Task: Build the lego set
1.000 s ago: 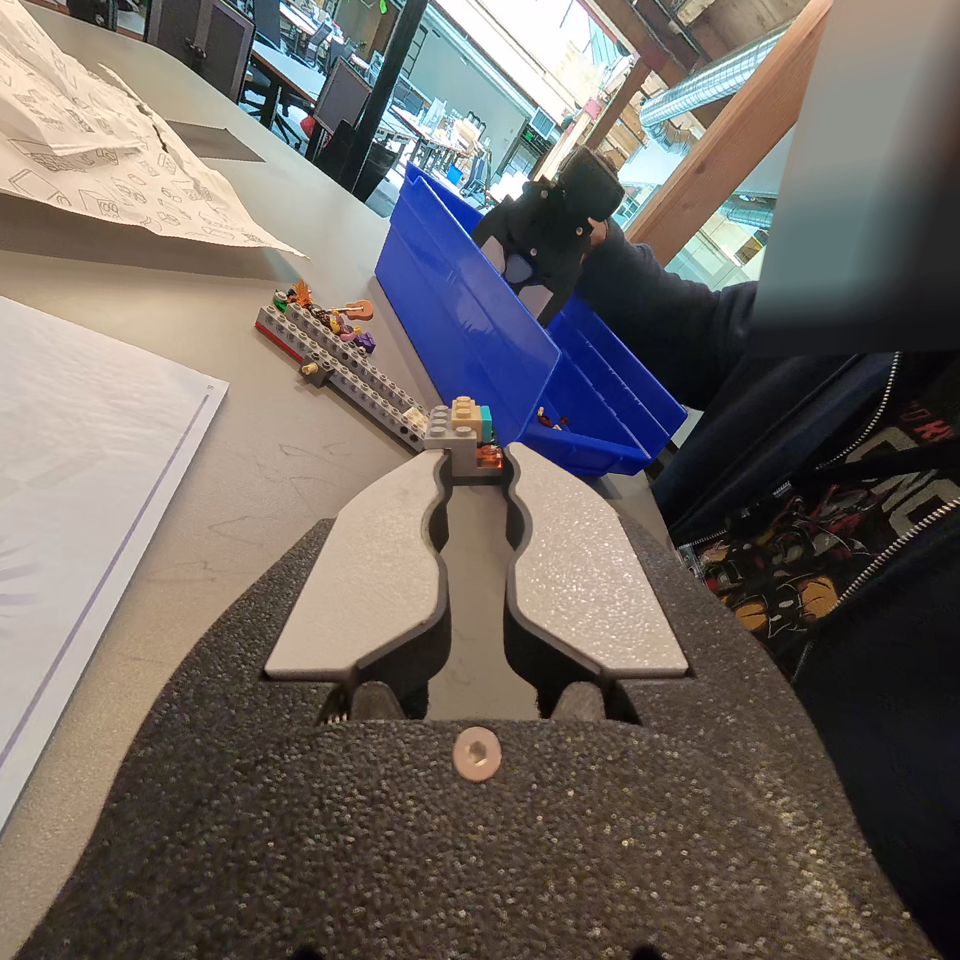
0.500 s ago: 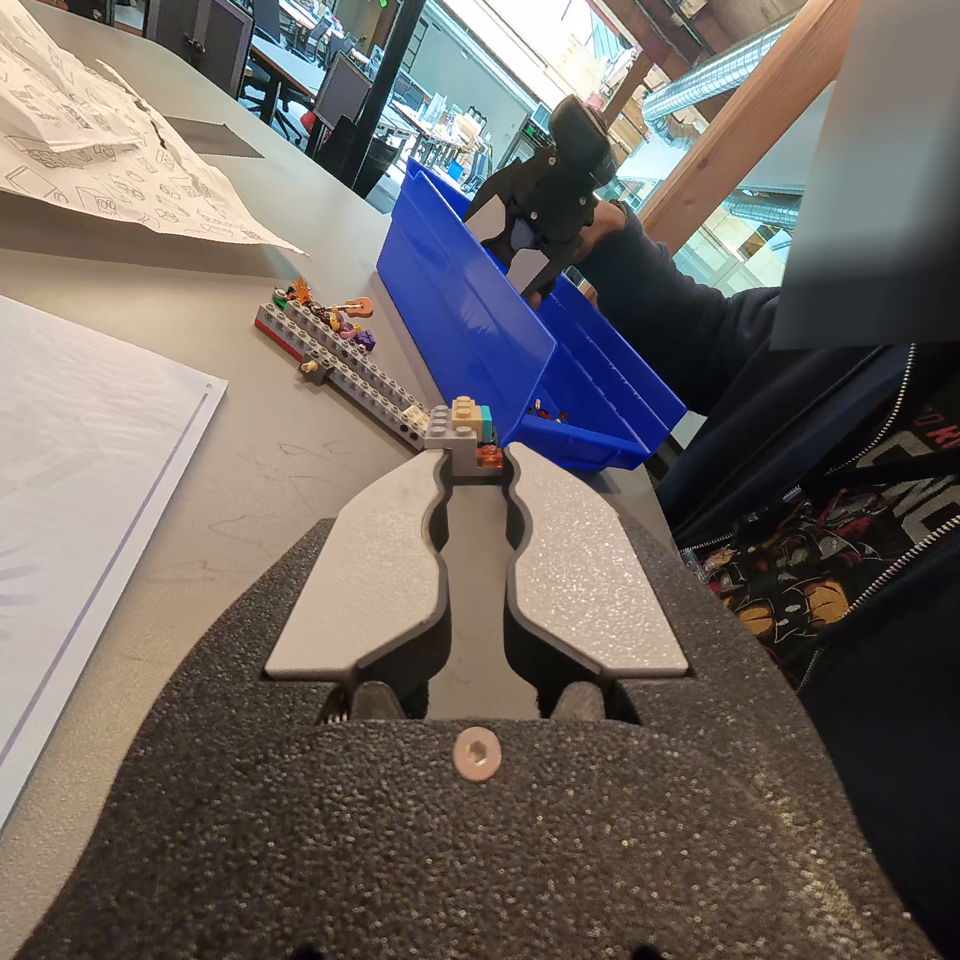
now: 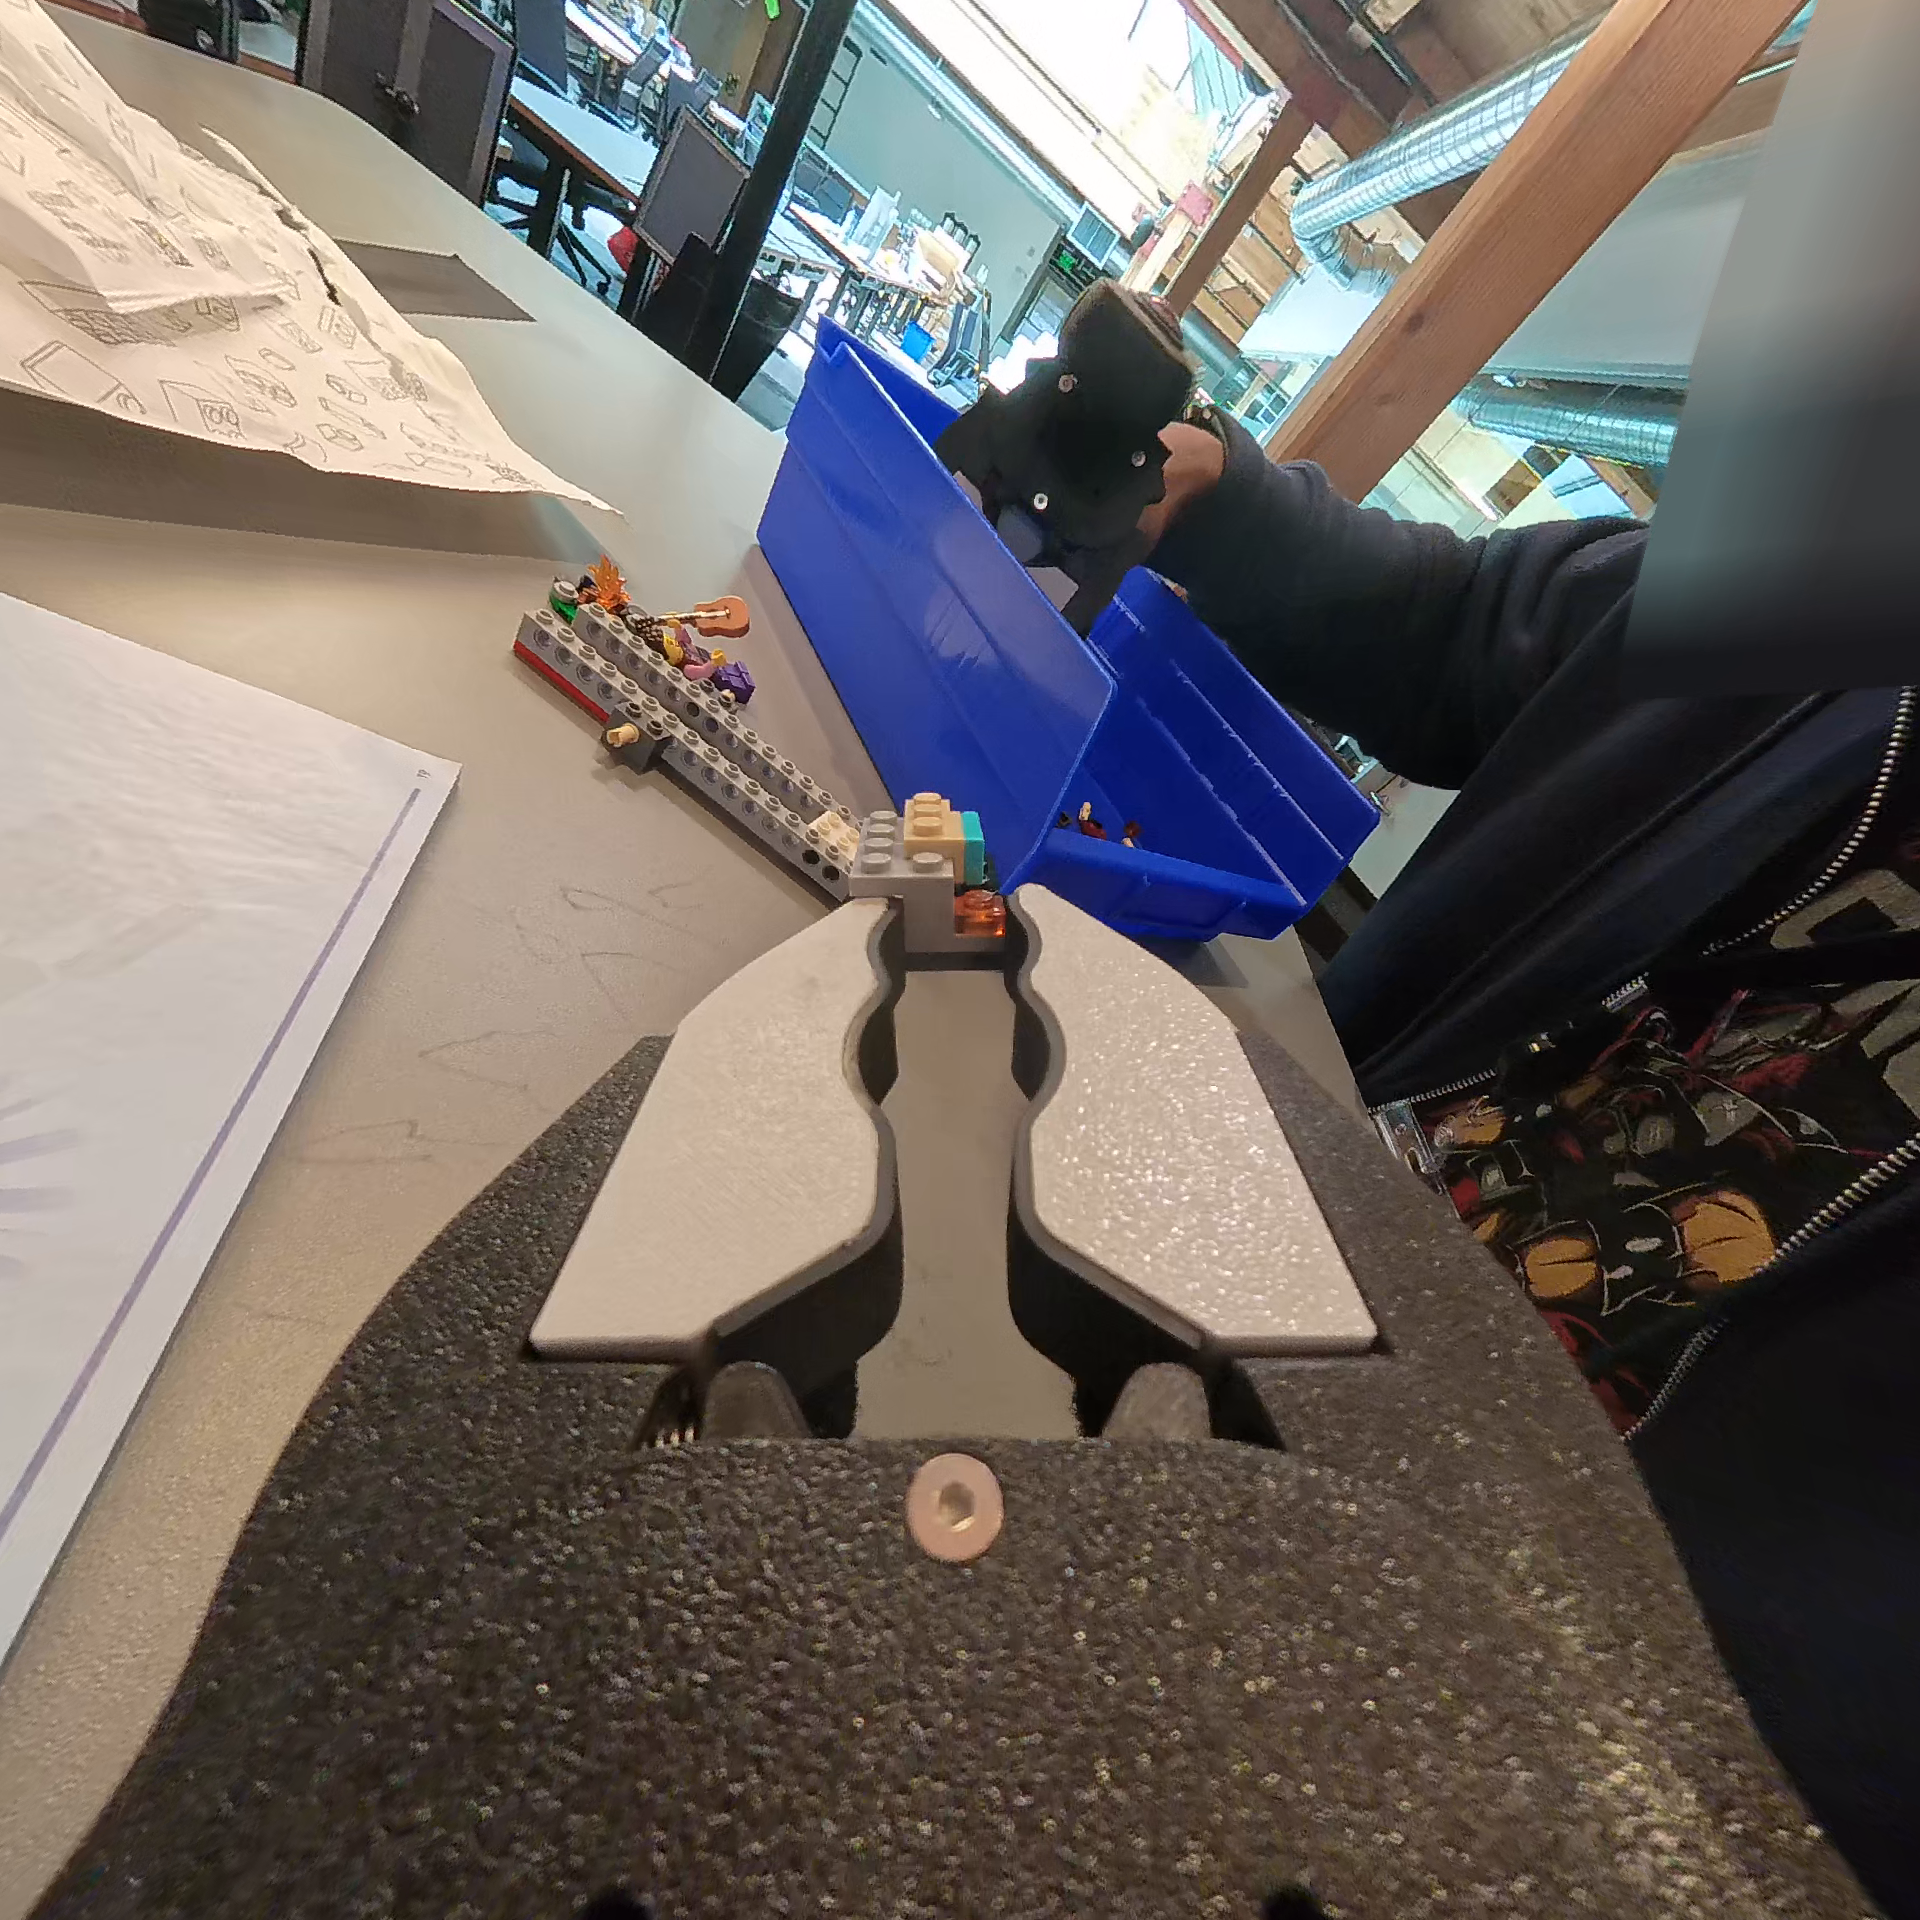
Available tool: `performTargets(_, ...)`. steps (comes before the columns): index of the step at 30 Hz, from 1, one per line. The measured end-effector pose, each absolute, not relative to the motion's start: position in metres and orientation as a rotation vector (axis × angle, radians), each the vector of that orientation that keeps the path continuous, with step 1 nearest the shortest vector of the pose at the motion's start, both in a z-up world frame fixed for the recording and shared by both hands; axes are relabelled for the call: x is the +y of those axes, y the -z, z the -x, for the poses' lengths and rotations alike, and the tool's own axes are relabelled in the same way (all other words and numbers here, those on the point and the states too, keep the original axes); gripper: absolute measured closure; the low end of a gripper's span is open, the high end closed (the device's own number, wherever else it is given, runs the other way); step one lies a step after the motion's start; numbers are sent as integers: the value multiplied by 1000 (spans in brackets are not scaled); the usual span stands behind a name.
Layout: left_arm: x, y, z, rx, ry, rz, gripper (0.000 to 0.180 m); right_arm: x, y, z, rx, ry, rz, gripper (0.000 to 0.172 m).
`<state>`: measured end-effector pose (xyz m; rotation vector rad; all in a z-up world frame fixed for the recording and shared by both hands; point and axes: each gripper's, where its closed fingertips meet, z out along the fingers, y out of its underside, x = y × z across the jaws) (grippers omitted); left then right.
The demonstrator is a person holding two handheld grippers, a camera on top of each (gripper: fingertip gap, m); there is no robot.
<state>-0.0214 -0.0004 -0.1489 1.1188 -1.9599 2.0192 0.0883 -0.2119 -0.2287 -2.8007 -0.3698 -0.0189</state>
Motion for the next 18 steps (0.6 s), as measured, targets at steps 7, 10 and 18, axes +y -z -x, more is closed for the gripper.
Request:
performTargets(7, 0, 149, 21, -1958, -2023, -1119, 163, -212, 230, -86, -296, -66, 2820, 155)
performTargets(10, 0, 148, 21, -1956, -2025, -1119, 163, -214, 230, -91, -242, -61, 2832, 159)
performTargets(18, 1, 147, 21, -1956, -2039, -1119, 163, -220, 221, -94, -184, -6, 2839, 161)
